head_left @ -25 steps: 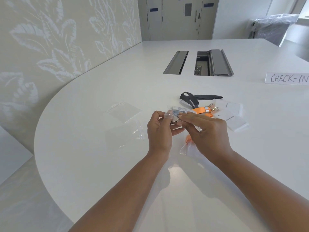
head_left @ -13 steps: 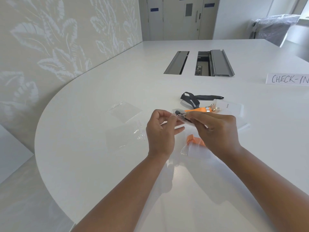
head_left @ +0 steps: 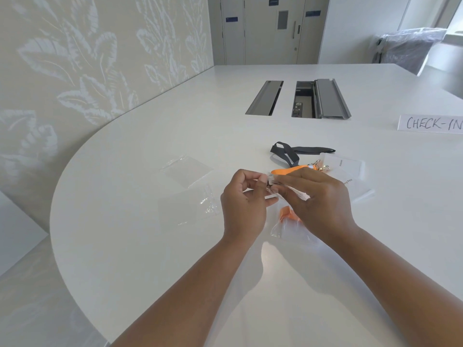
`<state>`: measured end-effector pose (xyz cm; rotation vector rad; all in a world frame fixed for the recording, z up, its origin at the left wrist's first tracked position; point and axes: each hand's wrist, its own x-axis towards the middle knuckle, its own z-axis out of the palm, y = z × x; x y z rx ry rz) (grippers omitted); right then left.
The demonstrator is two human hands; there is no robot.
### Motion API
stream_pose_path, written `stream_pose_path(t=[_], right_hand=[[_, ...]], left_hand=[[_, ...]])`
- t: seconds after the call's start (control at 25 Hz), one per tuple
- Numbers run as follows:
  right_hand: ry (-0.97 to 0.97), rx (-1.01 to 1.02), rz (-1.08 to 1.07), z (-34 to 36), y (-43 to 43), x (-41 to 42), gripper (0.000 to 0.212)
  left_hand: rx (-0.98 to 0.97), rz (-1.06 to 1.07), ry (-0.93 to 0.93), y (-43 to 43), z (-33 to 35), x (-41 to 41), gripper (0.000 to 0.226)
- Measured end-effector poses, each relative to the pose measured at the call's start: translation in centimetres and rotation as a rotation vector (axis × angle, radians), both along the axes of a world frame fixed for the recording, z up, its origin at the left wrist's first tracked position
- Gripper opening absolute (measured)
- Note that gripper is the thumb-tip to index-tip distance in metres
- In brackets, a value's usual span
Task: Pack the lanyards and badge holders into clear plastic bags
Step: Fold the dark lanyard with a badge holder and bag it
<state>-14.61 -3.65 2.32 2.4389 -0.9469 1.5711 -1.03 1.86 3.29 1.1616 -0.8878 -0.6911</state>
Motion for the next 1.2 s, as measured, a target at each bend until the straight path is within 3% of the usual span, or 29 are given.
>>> stream_pose_path(t=[0.48, 0.72, 1.08, 1.2], right_hand=[[0.092, -0.061, -0.013, 0.1, -0.2, 0.0, 0.01], [0.231, -0.076, 0.0, -1.0, -1.0, -0.2, 0.012], [0.245, -0.05, -0.028, -0.9, -1.2, 0.1, 0.015], [0.128, -0.005, -0.01, -0.7, -0.7, 0.2, 0.005]], left_hand=[[0.1, -0.017, 0.152, -0.1, 0.0, -0.1, 0.007], [0.187, 0.018, 0.066, -0.2, -0.4, 0.2, 0.008], [0.265, -0.018, -0.022, -0.3, -0.7, 0.2, 0.014], [0.293, -0.057, 0.033, -0.3, -0.7, -0.2, 0.007]])
